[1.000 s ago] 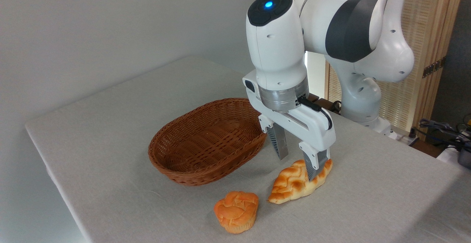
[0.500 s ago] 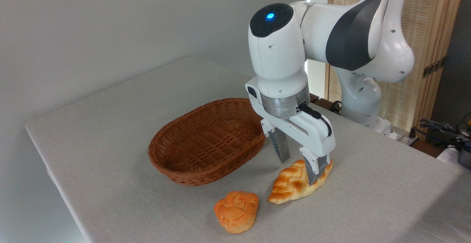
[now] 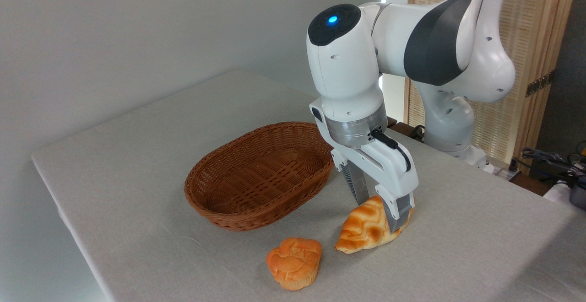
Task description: Put bread into the basket
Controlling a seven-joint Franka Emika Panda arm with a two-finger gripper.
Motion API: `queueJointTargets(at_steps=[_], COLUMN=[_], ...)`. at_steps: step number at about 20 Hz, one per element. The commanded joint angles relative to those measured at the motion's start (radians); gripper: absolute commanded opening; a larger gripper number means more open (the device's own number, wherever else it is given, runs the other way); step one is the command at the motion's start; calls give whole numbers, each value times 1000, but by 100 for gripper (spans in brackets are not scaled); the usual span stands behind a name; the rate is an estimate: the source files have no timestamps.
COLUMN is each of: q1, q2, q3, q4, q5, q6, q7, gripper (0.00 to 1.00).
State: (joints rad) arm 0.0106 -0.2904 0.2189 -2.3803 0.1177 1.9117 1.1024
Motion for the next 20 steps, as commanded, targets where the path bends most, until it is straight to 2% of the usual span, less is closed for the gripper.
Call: queueJointTargets(at_steps=[1, 18, 19, 20], q1=[-6, -11, -11, -11], q2=[-12, 2, 8, 13], q3=[8, 5, 5, 5], q4=[-11, -2, -5, -7], q5=[16, 17, 16, 16], q6=[20, 21, 21, 21], q7=[19, 16, 17, 19], gripper=[100, 100, 98, 89])
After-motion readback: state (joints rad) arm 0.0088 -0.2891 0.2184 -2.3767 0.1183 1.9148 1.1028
